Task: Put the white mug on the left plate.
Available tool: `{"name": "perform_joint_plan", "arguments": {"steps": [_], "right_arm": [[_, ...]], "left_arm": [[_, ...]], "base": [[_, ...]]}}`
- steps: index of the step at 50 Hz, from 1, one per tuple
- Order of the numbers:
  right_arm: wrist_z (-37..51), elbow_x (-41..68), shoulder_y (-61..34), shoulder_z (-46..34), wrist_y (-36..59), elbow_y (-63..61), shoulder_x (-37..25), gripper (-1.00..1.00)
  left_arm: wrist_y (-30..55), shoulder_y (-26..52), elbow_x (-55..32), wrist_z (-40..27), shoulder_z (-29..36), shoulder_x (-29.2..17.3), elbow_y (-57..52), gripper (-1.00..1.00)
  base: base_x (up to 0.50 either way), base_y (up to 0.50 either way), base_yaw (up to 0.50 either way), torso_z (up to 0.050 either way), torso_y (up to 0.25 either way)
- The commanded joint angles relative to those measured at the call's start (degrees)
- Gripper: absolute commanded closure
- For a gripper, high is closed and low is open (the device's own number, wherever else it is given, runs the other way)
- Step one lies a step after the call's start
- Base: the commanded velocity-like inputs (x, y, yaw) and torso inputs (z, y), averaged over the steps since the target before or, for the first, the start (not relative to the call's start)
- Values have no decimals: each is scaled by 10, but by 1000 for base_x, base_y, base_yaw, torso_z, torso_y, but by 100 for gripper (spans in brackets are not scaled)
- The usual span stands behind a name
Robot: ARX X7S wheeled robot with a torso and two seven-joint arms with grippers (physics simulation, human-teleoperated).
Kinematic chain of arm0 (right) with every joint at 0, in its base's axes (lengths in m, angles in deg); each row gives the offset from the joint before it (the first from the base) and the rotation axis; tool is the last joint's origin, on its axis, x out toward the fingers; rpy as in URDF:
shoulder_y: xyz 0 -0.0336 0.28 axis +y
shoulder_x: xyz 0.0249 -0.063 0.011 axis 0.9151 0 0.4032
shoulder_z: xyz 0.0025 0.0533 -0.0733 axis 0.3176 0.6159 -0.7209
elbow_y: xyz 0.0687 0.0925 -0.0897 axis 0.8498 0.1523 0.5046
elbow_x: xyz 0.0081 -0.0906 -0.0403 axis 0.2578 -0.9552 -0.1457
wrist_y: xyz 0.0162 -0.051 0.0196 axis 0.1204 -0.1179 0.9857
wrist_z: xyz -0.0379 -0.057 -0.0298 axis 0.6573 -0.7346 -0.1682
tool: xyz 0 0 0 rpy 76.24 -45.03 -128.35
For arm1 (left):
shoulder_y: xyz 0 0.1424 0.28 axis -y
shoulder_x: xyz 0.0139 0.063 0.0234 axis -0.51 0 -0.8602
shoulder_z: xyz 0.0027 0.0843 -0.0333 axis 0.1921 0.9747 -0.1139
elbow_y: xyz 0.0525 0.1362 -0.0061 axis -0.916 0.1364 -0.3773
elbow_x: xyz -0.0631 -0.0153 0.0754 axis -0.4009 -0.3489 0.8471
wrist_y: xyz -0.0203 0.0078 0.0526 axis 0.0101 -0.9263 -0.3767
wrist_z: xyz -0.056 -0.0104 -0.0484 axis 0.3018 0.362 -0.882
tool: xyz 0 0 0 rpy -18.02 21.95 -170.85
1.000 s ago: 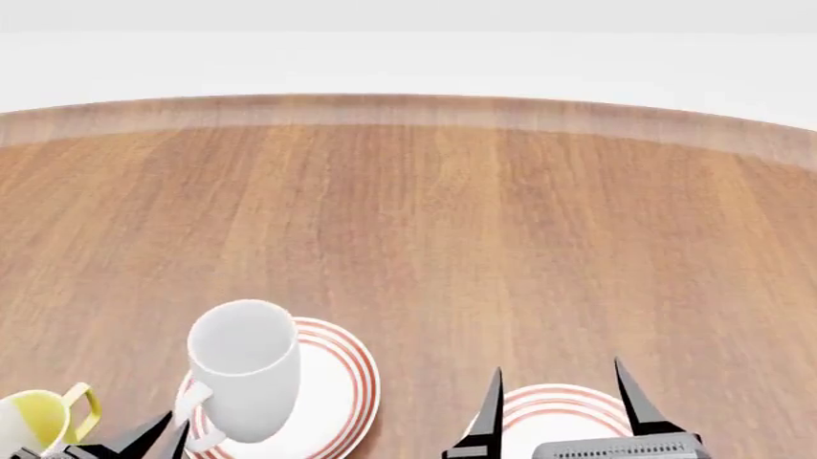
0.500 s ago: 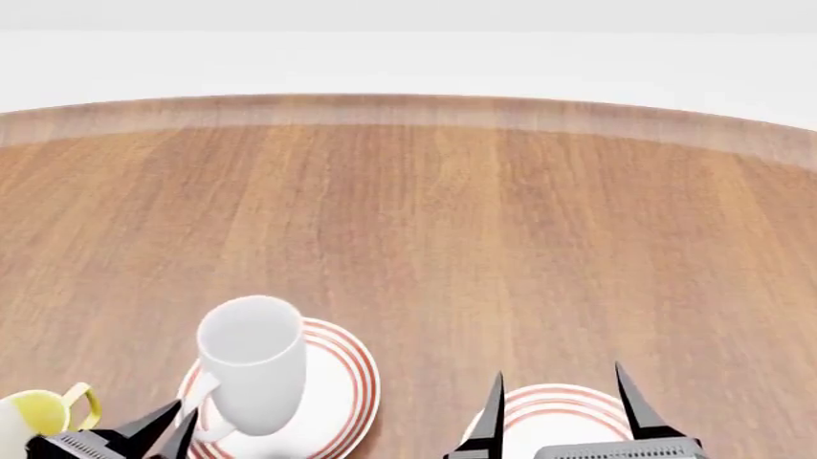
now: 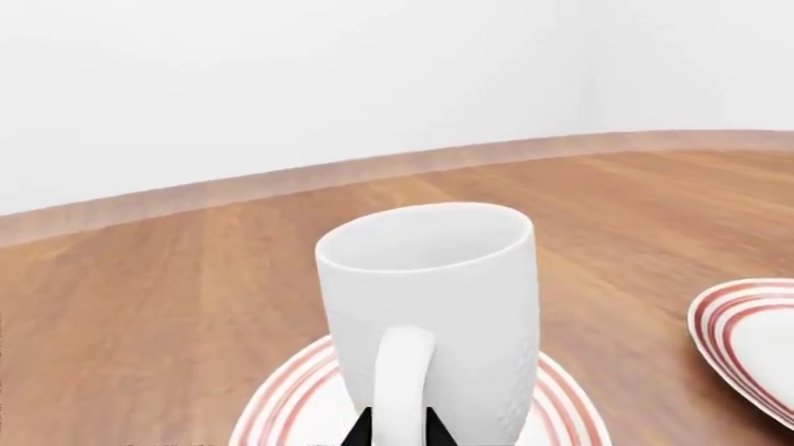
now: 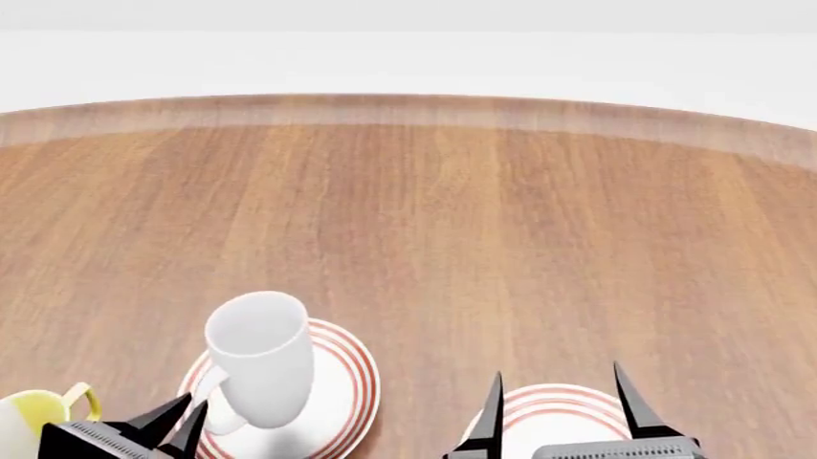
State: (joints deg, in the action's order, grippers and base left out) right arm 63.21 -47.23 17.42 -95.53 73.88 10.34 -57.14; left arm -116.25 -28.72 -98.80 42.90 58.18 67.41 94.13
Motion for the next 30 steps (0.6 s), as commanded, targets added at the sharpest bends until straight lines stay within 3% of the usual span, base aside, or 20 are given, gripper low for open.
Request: {"name": "perform_joint_plan", "arguments": {"steps": [1, 24, 25, 30], "right_arm": [[1, 1, 0, -1, -2, 2, -1, -100], [5, 6, 3, 0, -14, 10, -4, -100], [5, 7, 3, 0, -14, 10, -3, -100], [5, 7, -1, -1, -8, 7, -4, -100]], "left_arm": [[-61, 50, -12, 8, -9, 12, 114, 100], [-55, 55, 29, -11, -32, 20, 117, 100], [-53, 55, 29, -9, -34, 20, 116, -100], [-58, 54, 36, -12, -39, 18, 117, -100]], "base": [[0, 0, 0, 0, 0], [0, 0, 0, 1, 0], [0, 0, 0, 0, 0], [0, 0, 0, 0, 0]]}}
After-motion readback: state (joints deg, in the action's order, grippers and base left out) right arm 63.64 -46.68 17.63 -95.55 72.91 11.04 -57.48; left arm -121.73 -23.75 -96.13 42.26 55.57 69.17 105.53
